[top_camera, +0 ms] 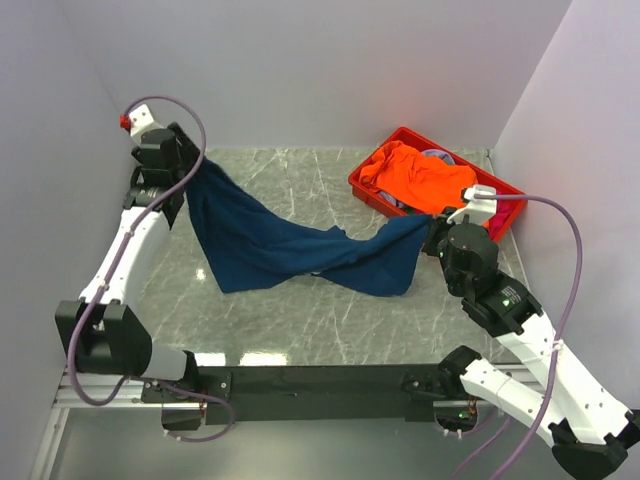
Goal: Fold and stack the t-shirts
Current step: Flatten the tshirt out
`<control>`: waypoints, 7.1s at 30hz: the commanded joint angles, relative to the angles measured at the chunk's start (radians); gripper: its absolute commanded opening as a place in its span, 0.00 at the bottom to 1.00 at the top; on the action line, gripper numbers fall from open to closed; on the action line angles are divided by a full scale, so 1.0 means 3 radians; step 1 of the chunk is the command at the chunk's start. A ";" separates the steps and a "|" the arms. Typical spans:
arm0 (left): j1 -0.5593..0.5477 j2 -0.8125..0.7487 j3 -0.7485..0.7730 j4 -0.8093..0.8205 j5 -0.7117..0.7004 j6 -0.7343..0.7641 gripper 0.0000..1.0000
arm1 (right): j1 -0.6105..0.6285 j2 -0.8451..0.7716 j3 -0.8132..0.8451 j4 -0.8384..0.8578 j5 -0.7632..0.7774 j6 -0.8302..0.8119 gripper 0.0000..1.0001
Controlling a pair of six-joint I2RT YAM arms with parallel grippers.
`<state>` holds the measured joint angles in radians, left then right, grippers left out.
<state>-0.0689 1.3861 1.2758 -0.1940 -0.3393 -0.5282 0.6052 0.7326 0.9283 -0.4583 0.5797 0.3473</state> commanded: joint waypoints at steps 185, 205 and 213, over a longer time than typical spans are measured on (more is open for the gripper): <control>-0.0123 -0.1236 0.1801 -0.1409 0.0303 0.0288 0.01 | -0.0540 0.0696 0.3262 -0.0114 -0.1027 -0.0841 0.00; 0.0035 -0.0785 0.2108 -0.1409 0.0711 0.0411 0.01 | -0.0555 0.1624 0.3640 0.0239 -0.1134 -0.0943 0.00; 0.0035 -0.1286 0.2011 -0.1491 0.0901 0.0405 0.01 | -0.0545 0.1005 0.3186 0.0234 -0.1390 -0.0841 0.00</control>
<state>-0.0639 1.0519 1.8629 -0.6701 -0.1017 -0.4202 0.4461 1.1030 1.9186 -0.4488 0.2058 0.0803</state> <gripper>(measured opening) 0.027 0.008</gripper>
